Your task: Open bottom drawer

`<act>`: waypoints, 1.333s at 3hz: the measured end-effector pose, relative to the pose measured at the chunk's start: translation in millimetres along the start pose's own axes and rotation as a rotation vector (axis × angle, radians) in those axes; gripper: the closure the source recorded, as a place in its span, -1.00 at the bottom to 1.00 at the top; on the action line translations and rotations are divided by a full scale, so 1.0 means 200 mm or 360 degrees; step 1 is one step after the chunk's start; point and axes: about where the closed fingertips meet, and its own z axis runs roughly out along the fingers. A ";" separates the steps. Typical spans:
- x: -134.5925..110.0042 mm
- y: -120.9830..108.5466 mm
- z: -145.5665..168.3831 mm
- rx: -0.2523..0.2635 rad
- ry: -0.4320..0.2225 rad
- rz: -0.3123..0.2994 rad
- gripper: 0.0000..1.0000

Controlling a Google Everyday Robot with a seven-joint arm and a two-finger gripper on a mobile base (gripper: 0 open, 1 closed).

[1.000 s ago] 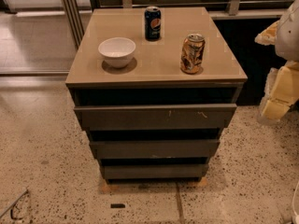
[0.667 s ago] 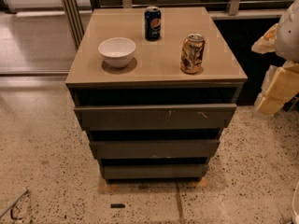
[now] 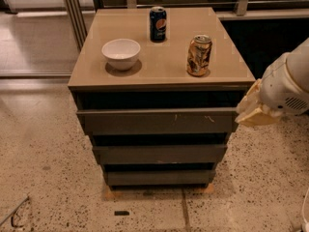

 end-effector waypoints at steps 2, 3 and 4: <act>0.08 0.09 0.87 -0.0180 -0.0234 0.0151 1.00; 0.08 0.09 0.87 -0.0180 -0.0234 0.0151 1.00; 0.15 0.14 0.98 -0.0215 -0.0180 0.0107 1.00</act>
Offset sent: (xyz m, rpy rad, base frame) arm 0.0435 0.0541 -0.2555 0.2732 0.1483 -0.0253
